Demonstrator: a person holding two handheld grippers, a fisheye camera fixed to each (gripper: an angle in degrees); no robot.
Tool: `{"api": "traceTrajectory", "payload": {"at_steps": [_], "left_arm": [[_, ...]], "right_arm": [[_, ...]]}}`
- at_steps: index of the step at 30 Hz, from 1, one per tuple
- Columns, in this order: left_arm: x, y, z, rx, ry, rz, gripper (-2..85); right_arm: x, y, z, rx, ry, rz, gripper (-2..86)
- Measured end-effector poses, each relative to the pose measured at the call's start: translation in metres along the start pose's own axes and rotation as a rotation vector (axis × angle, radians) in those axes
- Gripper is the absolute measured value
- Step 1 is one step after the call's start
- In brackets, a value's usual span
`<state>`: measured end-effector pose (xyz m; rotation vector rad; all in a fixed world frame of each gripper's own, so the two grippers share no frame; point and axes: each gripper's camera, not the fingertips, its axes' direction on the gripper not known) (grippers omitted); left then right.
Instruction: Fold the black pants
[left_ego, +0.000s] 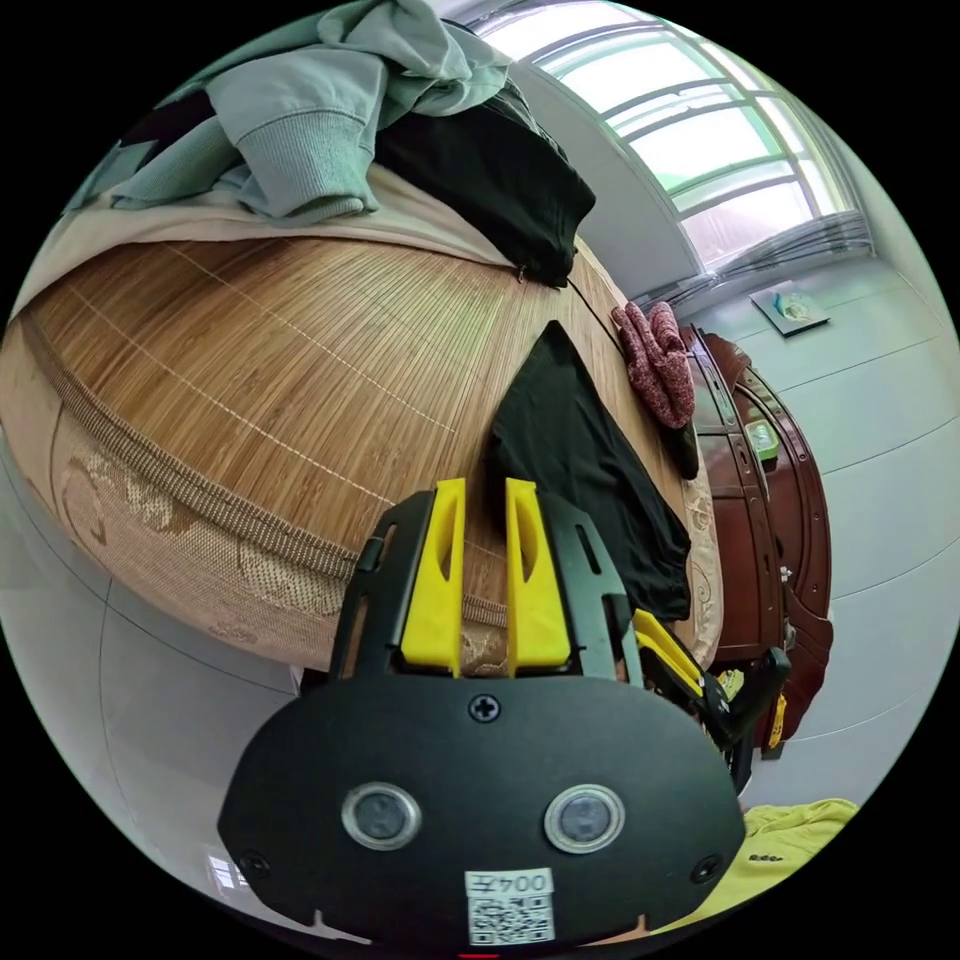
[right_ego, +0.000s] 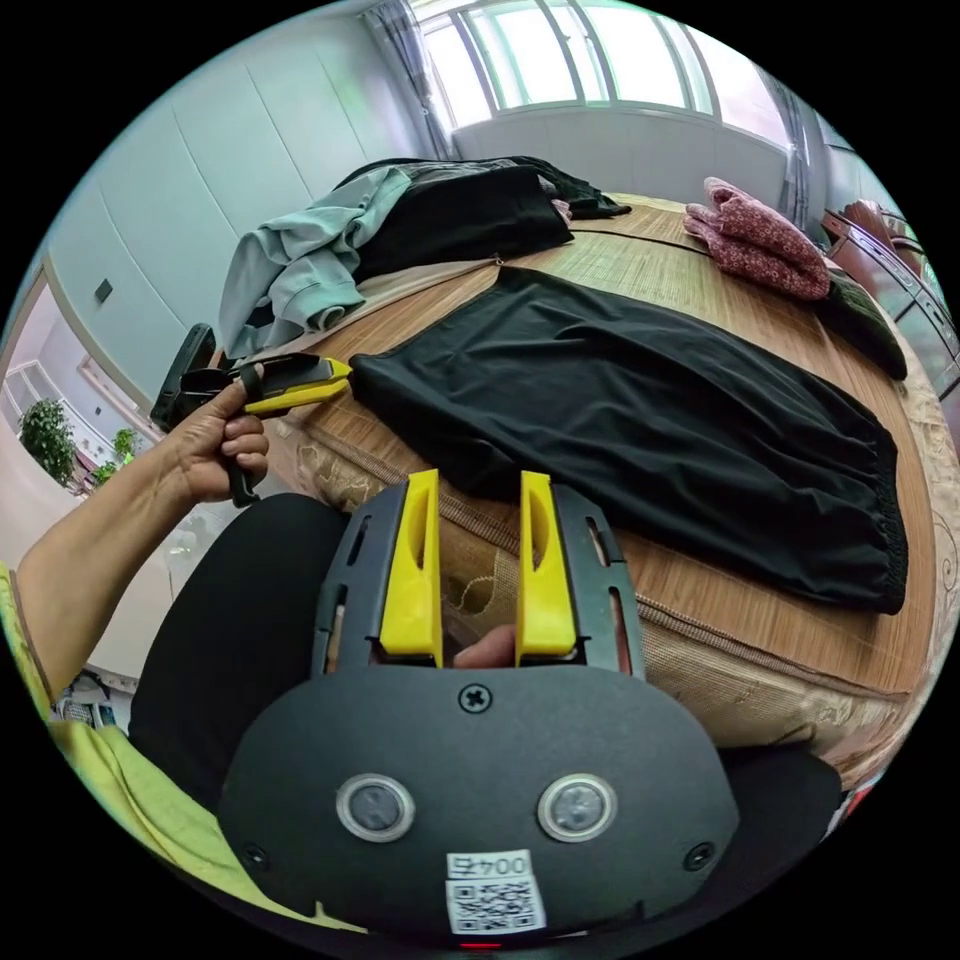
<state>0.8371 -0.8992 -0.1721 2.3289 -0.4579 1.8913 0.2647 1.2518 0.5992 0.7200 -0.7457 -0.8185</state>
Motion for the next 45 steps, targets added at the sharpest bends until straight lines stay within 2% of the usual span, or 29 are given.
{"api": "traceTrajectory", "payload": {"at_steps": [3, 10, 14, 17, 19, 22, 28, 33, 36, 41, 45], "left_arm": [[-0.002, -0.001, 0.001, -0.001, -0.002, 0.020, 7.2], [-0.022, 0.001, -0.002, 0.056, 0.124, -0.007, 8.6], [-0.018, -0.003, 0.012, 0.010, 0.035, 0.043, 3.6], [-0.014, -0.006, 0.018, 0.025, -0.023, 0.036, 1.8], [-0.016, -0.007, 0.020, 0.035, -0.026, 0.001, 1.4], [-0.021, -0.009, 0.024, 0.028, -0.009, -0.017, 1.0], [-0.042, -0.010, 0.034, 0.021, 0.095, -0.084, 0.6], [-0.042, -0.005, 0.016, 0.109, 0.016, -0.098, 0.3], [-0.012, -0.005, 0.020, 0.103, 0.004, 0.034, 0.3], [0.090, 0.005, 0.104, -0.118, 0.080, 0.357, 0.2], [0.156, 0.029, 0.170, -0.259, 0.027, 0.571, 0.2]], "right_arm": [[-0.011, -0.005, 0.009, -0.005, 0.031, 0.018, 12.1], [-0.025, -0.011, 0.026, -0.027, 0.134, 0.026, 9.6], [-0.026, -0.017, 0.035, -0.050, 0.160, 0.015, 6.0], [-0.029, -0.022, 0.037, -0.046, 0.259, 0.000, 1.2], [-0.034, -0.021, 0.025, 0.013, 0.264, -0.040, 0.1], [-0.037, -0.004, 0.014, 0.069, 0.266, -0.084, -0.3], [-0.027, 0.019, 0.035, 0.049, 0.274, -0.108, 0.0], [-0.007, 0.009, 0.017, 0.007, 0.230, -0.109, 4.0], [0.033, 0.005, -0.013, 0.042, 0.168, 0.014, 5.6], [0.134, -0.008, -0.054, 0.075, 0.099, 0.245, 8.0], [0.202, -0.014, -0.079, 0.078, 0.124, 0.344, 8.2]]}}
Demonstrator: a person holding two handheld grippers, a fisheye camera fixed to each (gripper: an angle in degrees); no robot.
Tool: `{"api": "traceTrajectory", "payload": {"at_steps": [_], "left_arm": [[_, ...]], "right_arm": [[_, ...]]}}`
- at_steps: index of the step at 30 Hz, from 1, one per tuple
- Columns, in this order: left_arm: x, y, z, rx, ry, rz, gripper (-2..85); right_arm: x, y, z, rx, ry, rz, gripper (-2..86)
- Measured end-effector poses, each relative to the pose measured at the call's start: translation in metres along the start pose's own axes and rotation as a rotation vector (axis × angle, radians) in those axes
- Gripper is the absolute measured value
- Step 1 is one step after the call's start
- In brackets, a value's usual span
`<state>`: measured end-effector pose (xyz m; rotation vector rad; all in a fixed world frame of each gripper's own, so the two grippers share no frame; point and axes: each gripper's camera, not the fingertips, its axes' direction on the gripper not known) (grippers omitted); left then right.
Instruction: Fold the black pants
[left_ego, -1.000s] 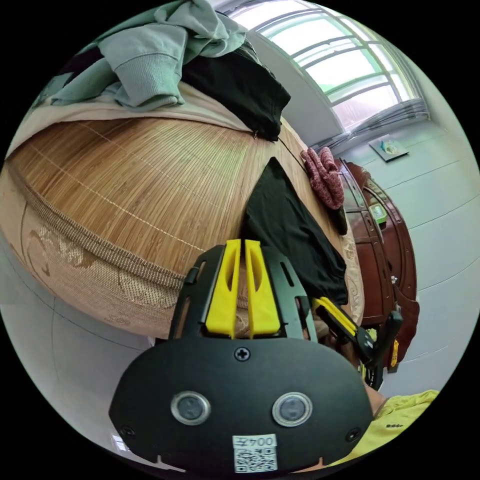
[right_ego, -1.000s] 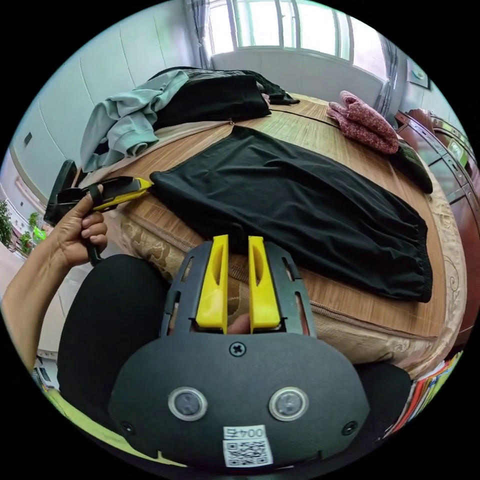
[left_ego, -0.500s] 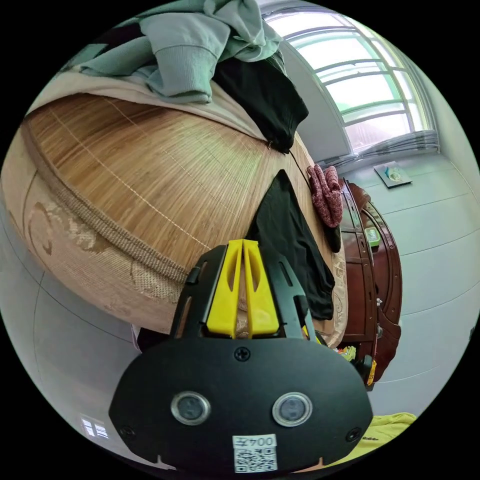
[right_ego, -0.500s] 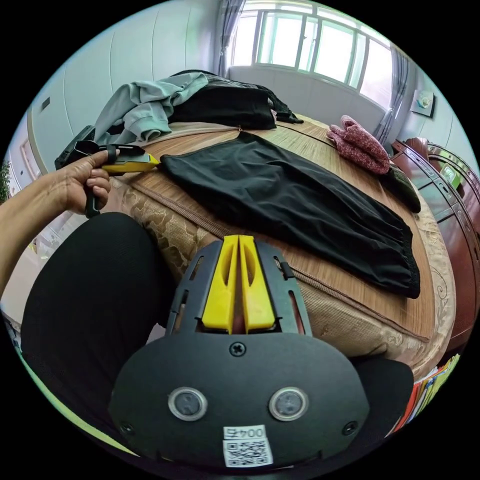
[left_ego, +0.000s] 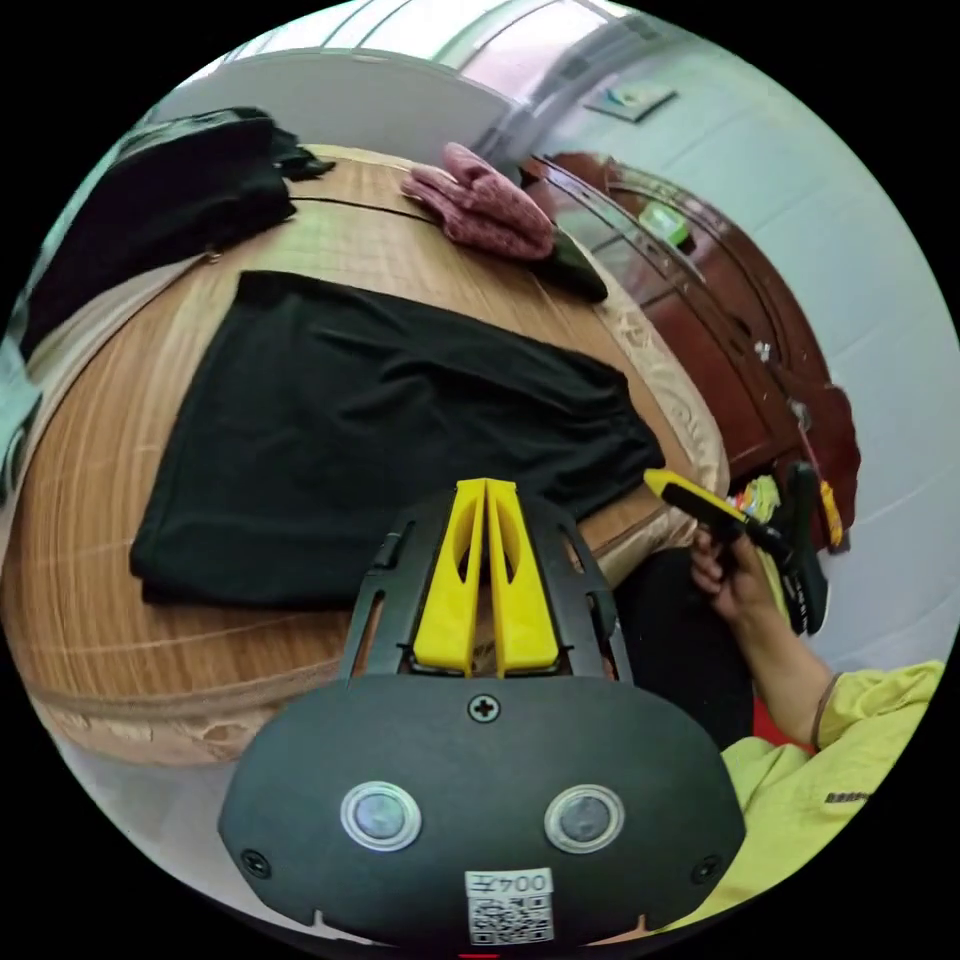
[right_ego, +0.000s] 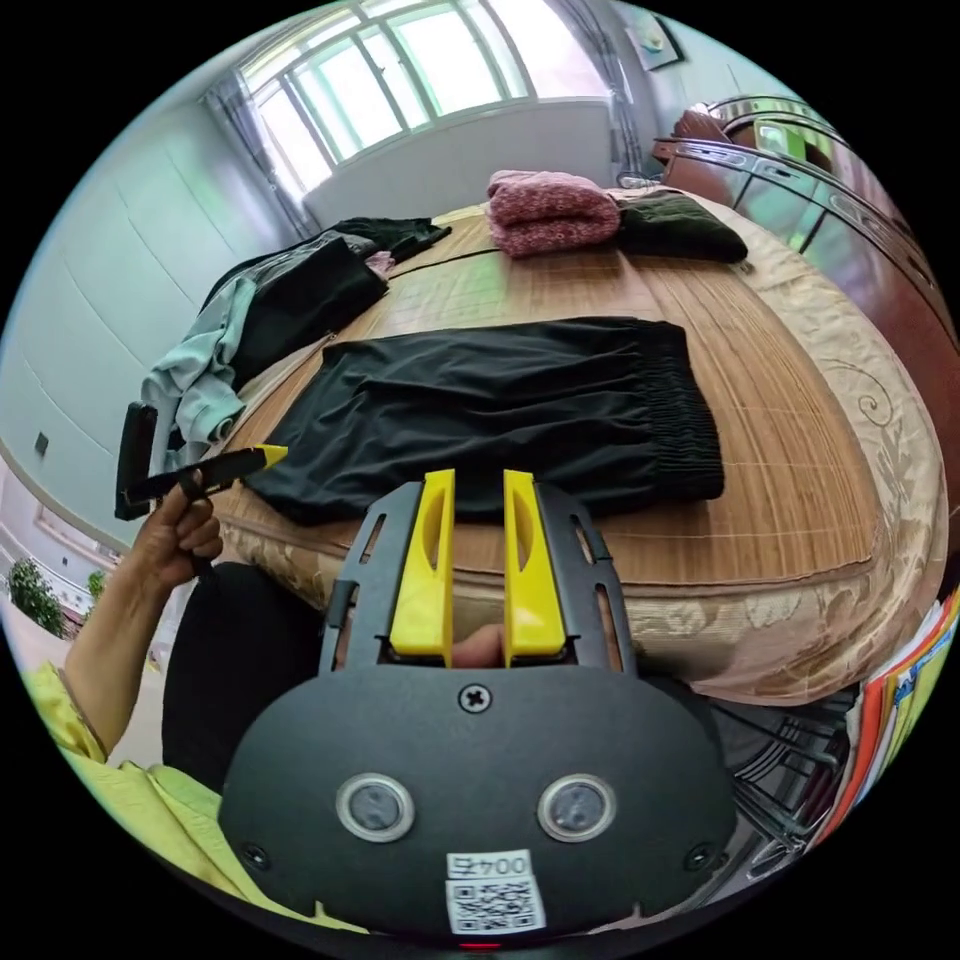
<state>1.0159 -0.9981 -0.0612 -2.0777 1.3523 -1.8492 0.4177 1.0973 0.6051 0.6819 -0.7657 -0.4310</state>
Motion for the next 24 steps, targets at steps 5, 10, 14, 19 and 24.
{"api": "traceTrajectory", "payload": {"at_steps": [5, 10, 14, 19, 24], "left_arm": [[0.029, 0.006, 0.073, -0.133, -0.173, 0.113, 0.2], [0.022, 0.017, 0.055, 0.012, -0.106, 0.067, 0.2], [0.036, 0.003, 0.075, 0.051, -0.011, 0.151, 0.2], [0.056, -0.014, 0.140, -0.080, -0.081, 0.205, 0.1], [0.051, -0.006, 0.160, -0.045, -0.086, 0.196, 0.0]], "right_arm": [[0.036, -0.005, 0.001, -0.008, -0.041, 0.030, 6.6], [0.041, -0.034, 0.006, 0.024, 0.019, -0.045, 6.2], [0.042, -0.081, 0.019, 0.023, 0.037, -0.094, 7.9], [0.032, -0.174, 0.059, -0.063, 0.058, -0.209, 8.4], [0.027, -0.229, 0.103, -0.178, 0.058, -0.286, 10.7]]}}
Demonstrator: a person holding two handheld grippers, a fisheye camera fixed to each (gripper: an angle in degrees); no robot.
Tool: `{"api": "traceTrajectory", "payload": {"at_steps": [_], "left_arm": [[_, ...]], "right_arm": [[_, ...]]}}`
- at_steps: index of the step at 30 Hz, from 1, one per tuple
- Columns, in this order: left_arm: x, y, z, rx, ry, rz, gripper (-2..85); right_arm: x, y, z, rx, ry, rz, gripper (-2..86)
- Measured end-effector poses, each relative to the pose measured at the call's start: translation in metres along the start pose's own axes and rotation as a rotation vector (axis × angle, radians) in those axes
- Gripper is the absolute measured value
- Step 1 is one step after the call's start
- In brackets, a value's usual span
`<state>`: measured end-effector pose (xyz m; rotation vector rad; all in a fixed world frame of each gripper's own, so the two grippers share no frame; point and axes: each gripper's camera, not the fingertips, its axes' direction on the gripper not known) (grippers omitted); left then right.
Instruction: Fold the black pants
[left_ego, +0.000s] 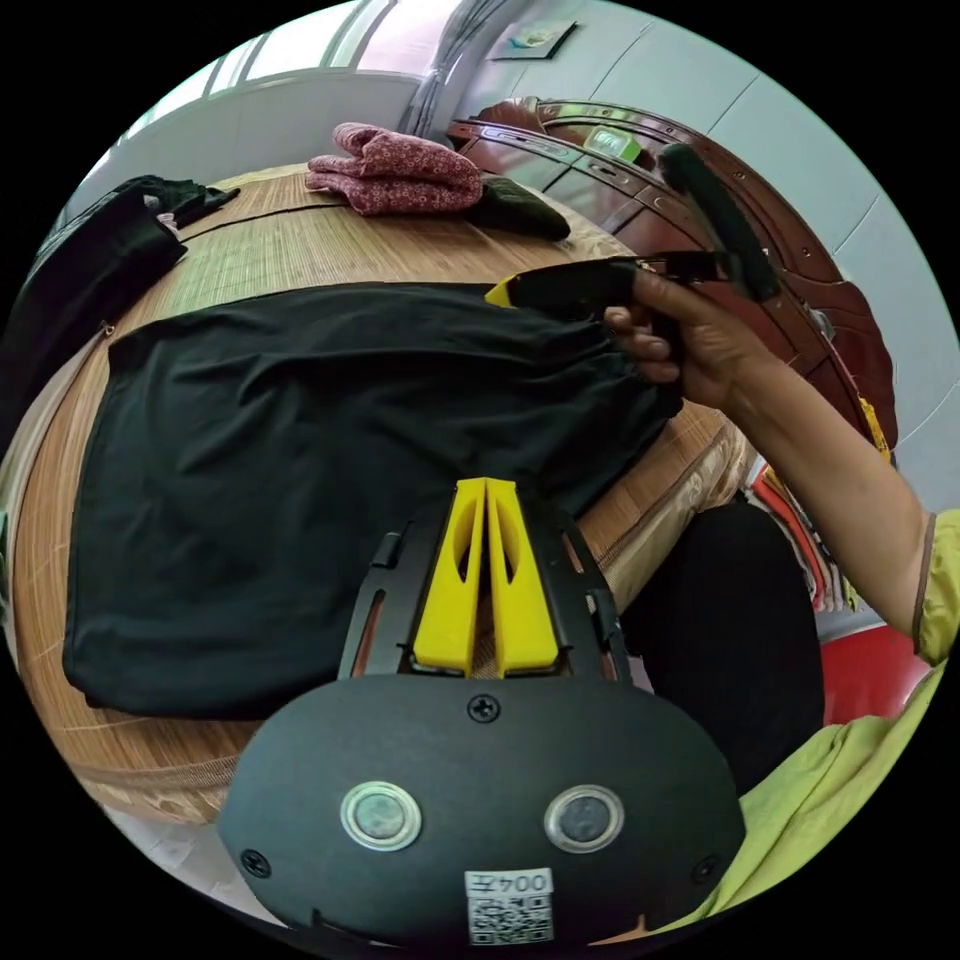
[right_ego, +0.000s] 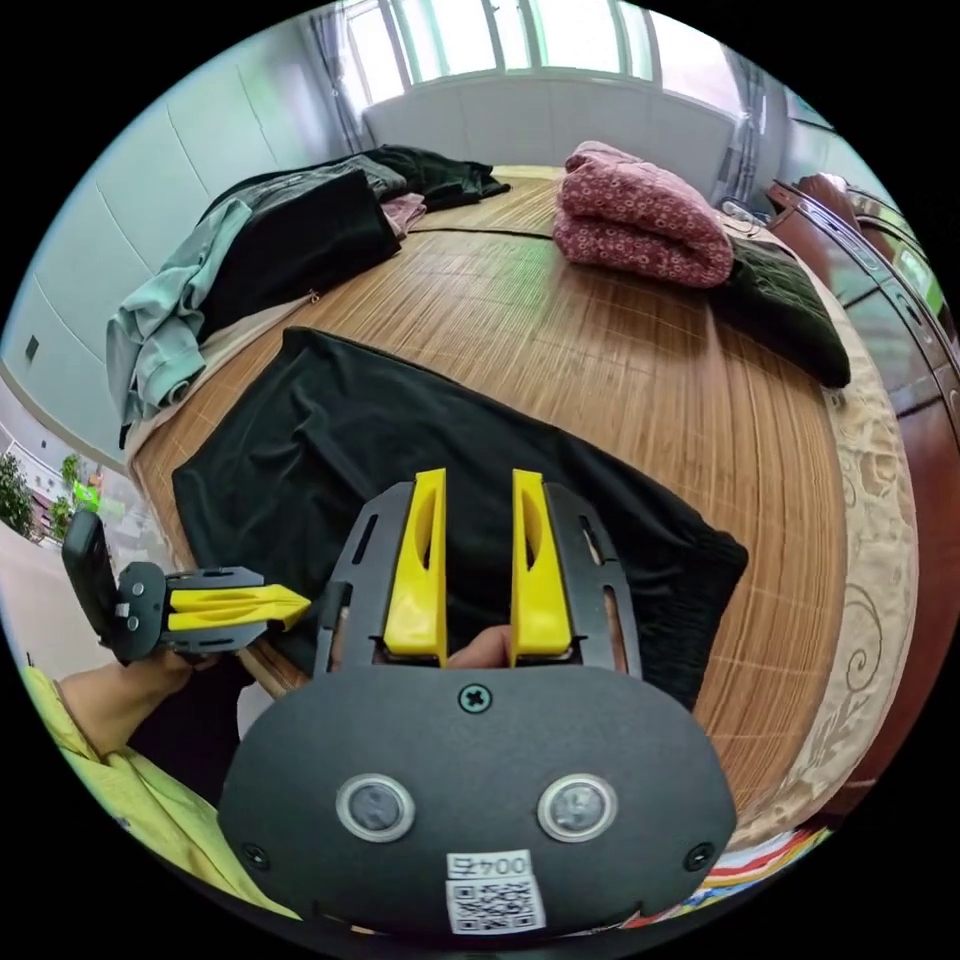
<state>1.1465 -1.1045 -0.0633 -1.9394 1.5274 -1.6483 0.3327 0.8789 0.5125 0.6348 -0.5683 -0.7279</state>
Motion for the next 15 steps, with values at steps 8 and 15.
{"api": "traceTrajectory", "payload": {"at_steps": [8, 15], "left_arm": [[-0.025, 0.005, 0.016, 0.035, 0.108, -0.022, 0.0], [-0.032, 0.007, 0.027, 0.062, 0.130, -0.016, 0.0]], "right_arm": [[0.002, -0.048, 0.040, -0.173, 0.114, -0.142, 0.1], [0.052, -0.078, 0.033, -0.150, 0.093, 0.039, 0.7]]}}
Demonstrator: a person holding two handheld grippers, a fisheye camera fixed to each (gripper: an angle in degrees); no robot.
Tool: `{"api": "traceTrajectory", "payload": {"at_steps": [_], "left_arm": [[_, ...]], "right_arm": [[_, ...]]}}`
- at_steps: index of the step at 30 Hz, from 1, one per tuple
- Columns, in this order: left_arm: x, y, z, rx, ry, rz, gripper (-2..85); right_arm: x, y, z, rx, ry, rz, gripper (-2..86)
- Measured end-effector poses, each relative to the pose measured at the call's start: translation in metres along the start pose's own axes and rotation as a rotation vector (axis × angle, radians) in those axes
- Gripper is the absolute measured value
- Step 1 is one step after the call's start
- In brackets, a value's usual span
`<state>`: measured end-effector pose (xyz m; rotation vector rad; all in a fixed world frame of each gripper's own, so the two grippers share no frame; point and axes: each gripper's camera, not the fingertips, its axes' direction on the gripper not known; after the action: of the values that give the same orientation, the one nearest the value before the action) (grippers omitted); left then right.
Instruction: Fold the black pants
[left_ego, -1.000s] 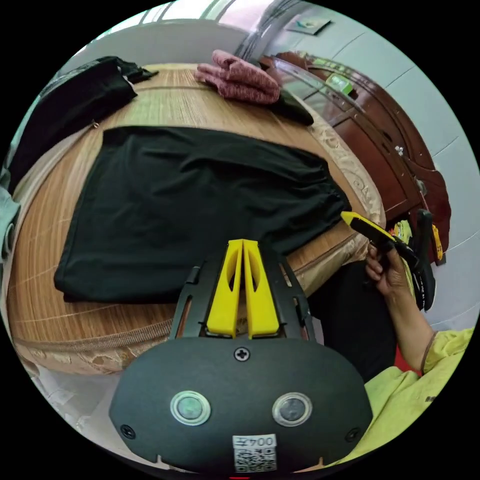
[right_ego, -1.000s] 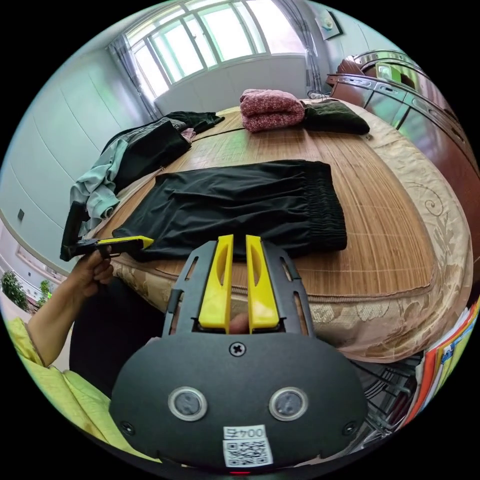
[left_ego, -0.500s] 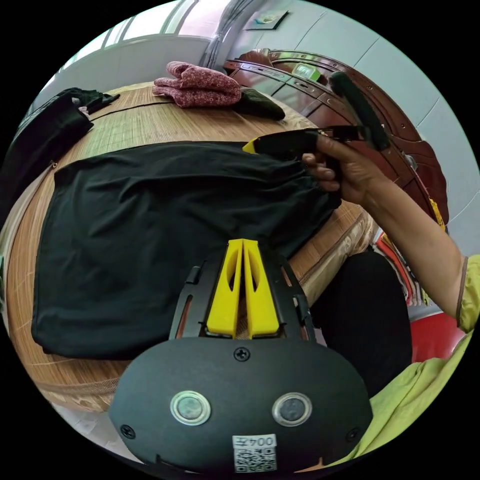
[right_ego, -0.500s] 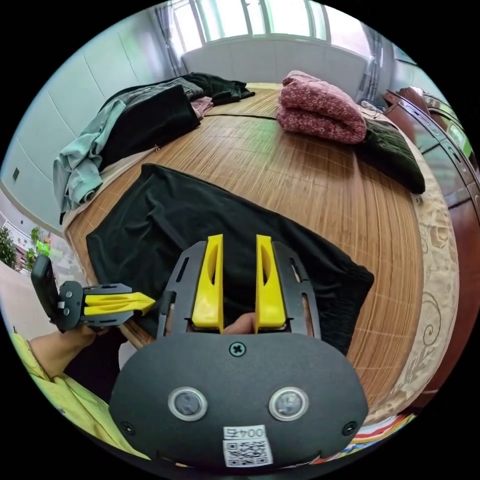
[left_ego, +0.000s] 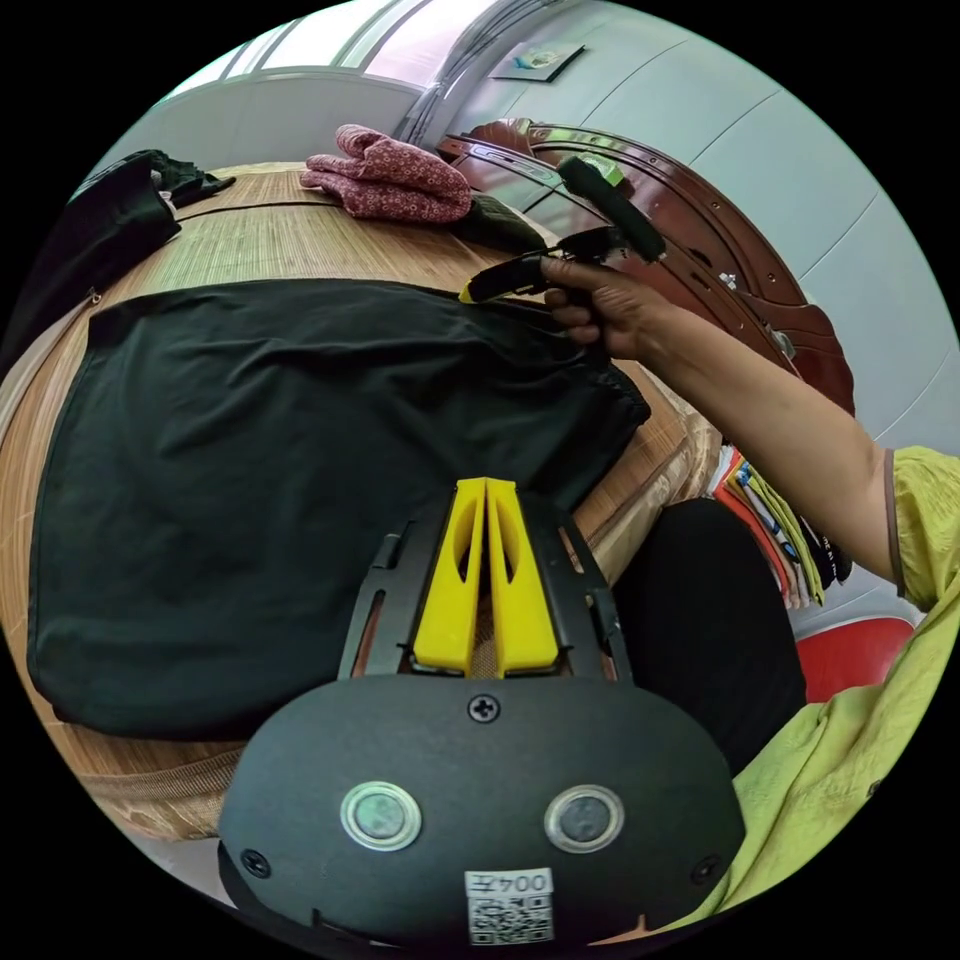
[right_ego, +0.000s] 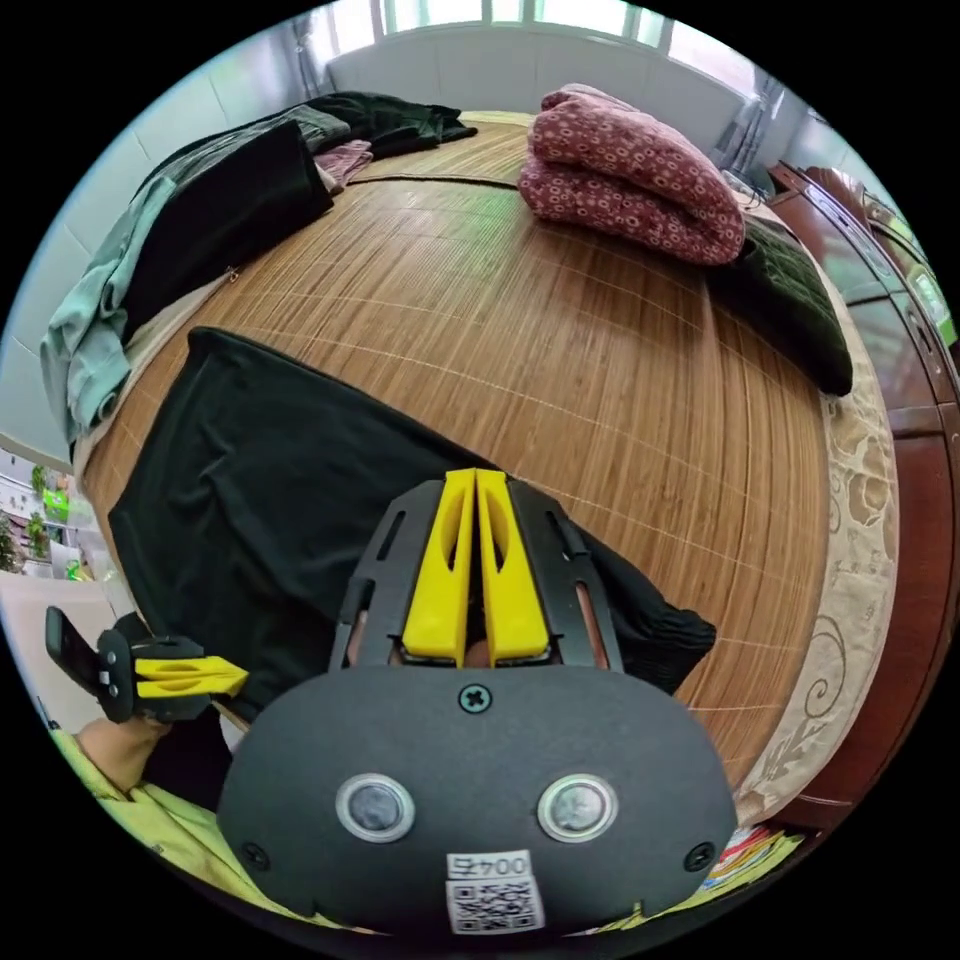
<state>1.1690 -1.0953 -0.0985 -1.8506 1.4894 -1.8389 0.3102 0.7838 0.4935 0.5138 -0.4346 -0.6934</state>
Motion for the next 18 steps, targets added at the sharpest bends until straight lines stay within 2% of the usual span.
{"api": "traceTrajectory", "payload": {"at_steps": [5, 8, 11, 13, 18], "left_arm": [[-0.008, -0.003, 0.009, 0.017, 0.007, -0.008, 0.0], [-0.010, -0.005, 0.013, 0.026, 0.005, -0.005, 0.0], [-0.012, -0.008, 0.018, 0.027, 0.000, 0.001, 0.0], [-0.013, -0.010, 0.020, 0.029, 0.001, 0.003, 0.0], [-0.019, -0.014, 0.027, 0.042, 0.019, -0.002, 0.0]], "right_arm": [[0.005, 0.024, -0.033, 0.087, -0.263, -0.053, 8.6], [-0.005, 0.037, -0.031, 0.084, -0.213, -0.108, 4.7], [-0.015, 0.035, -0.020, 0.051, -0.065, -0.174, 1.0], [-0.001, 0.022, -0.025, 0.057, -0.008, -0.112, 1.1], [0.038, 0.018, -0.050, 0.041, -0.122, 0.005, 5.6]]}}
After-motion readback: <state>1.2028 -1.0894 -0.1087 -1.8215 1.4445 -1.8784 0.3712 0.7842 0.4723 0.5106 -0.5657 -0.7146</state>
